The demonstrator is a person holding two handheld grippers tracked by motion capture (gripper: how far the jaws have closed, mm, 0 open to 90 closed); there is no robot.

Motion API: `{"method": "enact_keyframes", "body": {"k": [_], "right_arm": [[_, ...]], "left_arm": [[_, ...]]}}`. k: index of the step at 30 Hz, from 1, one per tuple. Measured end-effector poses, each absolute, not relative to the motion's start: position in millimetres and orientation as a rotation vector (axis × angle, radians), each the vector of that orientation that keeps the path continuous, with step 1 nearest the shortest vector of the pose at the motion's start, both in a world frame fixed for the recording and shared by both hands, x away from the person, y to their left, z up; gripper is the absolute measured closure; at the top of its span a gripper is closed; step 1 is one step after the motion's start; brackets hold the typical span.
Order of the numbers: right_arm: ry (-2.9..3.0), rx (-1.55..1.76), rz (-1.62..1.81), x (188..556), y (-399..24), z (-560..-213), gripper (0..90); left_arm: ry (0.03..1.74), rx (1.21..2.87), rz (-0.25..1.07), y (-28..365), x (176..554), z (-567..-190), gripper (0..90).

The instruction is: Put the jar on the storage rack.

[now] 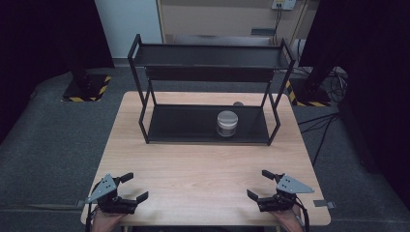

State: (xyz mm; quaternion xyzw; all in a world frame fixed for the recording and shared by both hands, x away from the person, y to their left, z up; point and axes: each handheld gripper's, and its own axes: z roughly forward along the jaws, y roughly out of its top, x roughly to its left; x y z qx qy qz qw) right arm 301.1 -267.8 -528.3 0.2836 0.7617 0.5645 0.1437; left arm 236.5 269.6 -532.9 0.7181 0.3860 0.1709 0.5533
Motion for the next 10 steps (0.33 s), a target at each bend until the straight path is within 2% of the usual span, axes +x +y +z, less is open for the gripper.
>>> {"method": "enact_keyframes", "body": {"k": [10], "right_arm": [[2.197, 0.819, 1.626, 301.2, -267.9, -528.4, 4.8]], "left_arm": [[0.911, 1.697, 0.404, 269.3, 236.6, -532.8, 0.2]]}}
